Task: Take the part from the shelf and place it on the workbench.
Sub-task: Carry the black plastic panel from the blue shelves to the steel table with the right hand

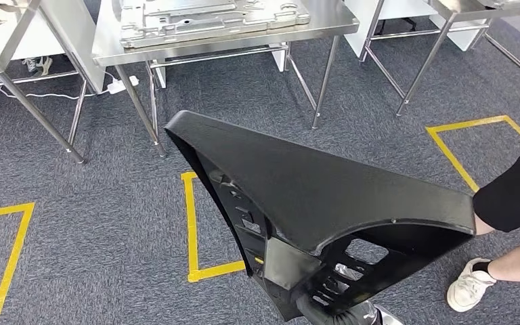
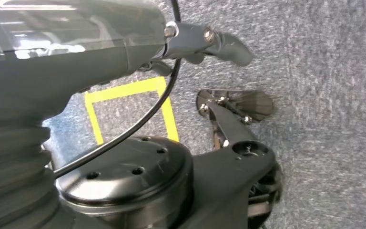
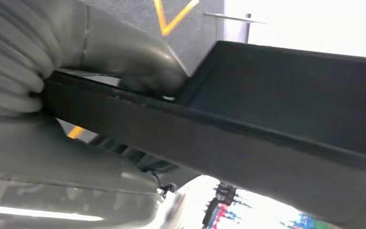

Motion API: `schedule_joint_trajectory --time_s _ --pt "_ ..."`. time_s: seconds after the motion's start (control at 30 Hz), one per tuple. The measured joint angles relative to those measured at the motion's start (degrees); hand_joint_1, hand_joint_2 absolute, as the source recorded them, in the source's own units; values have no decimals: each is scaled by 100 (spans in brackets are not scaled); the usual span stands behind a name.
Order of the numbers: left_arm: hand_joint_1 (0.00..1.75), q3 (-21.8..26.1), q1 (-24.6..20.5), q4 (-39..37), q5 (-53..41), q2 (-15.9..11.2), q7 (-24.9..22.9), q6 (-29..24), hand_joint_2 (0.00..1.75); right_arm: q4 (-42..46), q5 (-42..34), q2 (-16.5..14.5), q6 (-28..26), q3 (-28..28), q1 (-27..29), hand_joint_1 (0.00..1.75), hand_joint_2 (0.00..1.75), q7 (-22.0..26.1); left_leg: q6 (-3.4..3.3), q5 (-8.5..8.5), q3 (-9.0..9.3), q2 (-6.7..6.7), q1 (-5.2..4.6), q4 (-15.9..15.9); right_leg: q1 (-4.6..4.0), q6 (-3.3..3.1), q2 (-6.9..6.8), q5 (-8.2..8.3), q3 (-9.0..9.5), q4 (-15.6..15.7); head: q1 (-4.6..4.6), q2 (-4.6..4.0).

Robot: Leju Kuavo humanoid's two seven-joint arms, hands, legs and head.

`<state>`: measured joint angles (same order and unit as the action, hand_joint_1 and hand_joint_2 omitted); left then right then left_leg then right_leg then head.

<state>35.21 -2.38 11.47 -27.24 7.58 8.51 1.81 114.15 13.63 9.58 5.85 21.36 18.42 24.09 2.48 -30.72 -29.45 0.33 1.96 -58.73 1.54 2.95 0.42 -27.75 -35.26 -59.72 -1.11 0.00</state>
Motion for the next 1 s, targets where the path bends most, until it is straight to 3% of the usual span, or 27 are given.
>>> schedule_joint_trajectory --time_s 0.07,0.13,0.23,0.27,0.3,0.33,0.4,0.43,0.47,0.6,0.67,0.73,0.77,0.8,0.83,0.9,0.93,1.0 --pt "0 0 -6 0 -7 1 -2 0 175 -4 3 -2 -1 -4 17 175 175 -3 64 -3 30 10 0 -14 7 -127 7 16 39 -7 15 0" --pt "0 0 -24 1 -19 3 -2 -1 175 -7 11 -9 -2 -5 13 175 175 -4 83 -122 -74 9 12 -314 7 -218 6 -23 116 3 25 0" --pt "0 0 -23 1 -36 6 -5 -1 175 -8 19 -19 -1 -5 0 175 175 -8 74 -578 -655 -1 -30 -1402 -41 -330 -2 -95 208 9 34 0" --pt "0 0 -15 1 -40 7 -7 0 175 -9 19 -21 -1 -5 2 175 175 -10 61 -642 -820 -4 -46 -1642 -63 -351 4 -116 233 9 35 0" --pt "0 0 -10 0 -43 8 -8 -1 175 -9 20 -21 -1 -5 3 175 175 -12 39 -592 -897 -6 -64 -1681 -83 -363 14 -139 263 9 37 0" --pt "0 0 -7 0 -45 9 -9 -1 175 -10 21 -22 -2 -5 5 175 175 -15 8 -422 -873 -8 -84 -1495 -101 -367 25 -165 304 9 38 0" --pt "0 0 -8 0 -46 8 -8 -2 175 -11 22 -27 -2 -5 2 175 175 -17 -71 55 -644 -17 -131 -753 -122 -357 39 -225 391 9 37 0" --pt "0 0 -9 0 -48 8 -8 -1 175 -13 22 -31 -2 -5 -1 175 175 -19 -104 163 -554 -22 -155 -445 -129 -345 40 -249 413 3 38 -1" --pt "0 0 -9 1 -49 8 -7 -1 175 -14 23 -32 -2 -5 -4 175 175 -22 -129 224 -507 -26 -172 -263 -133 -328 40 -269 413 -2 39 -1" --pt "0 1 12 4 -63 12 -8 -4 175 -16 3 -35 8 -1 4 175 175 -40 -201 275 -477 -14 -167 -156 -132 -219 33 -356 401 -28 40 0" --pt "0 3 -2 14 -86 13 -3 -9 175 -17 -64 -34 29 -1 -2 175 175 -55 -247 275 -432 -5 -132 -106 -120 -168 25 -561 222 -397 38 0" --pt "0 7 -15 20 -109 14 -2 -10 175 -20 -173 -32 78 -1 5 175 175 -87 -275 245 -405 2 -124 -97 -100 -131 24 -848 -208 -1140 37 0" --pt "0 10 -17 20 -121 15 -2 -9 175 -23 -230 -28 106 -1 15 175 175 -109 -280 226 -390 4 -120 -98 -87 -116 23 -912 -410 -1447 37 0" --pt "0 16 -14 20 -128 15 -3 -9 175 -27 -282 -23 127 -1 24 175 175 -133 -276 204 -367 3 -113 -99 -76 -101 23 -864 -526 -1569 37 0" --pt "0 23 -12 20 -134 15 -3 -9 175 -32 -327 -17 141 -1 32 175 175 -154 -262 177 -332 0 -102 -100 -67 -87 22 -703 -527 -1462 37 0" --pt "0 35 -8 20 -139 14 -2 -9 175 -40 -385 -2 155 0 40 175 175 -184 -208 111 -240 -10 -74 -101 -49 -61 2 -222 -258 -745 36 0" --pt "0 38 -11 20 -140 13 -2 -9 175 -43 -399 4 166 2 42 175 175 -195 -170 75 -206 -17 -75 -108 -53 -60 -9 -66 -106 -384 35 0" --pt "0 42 -18 20 -144 10 -1 -9 175 -47 -412 15 184 4 60 175 175 -215 -103 31 -166 -21 -95 -94 -65 -97 -24 -1 38 -49 43 -1"
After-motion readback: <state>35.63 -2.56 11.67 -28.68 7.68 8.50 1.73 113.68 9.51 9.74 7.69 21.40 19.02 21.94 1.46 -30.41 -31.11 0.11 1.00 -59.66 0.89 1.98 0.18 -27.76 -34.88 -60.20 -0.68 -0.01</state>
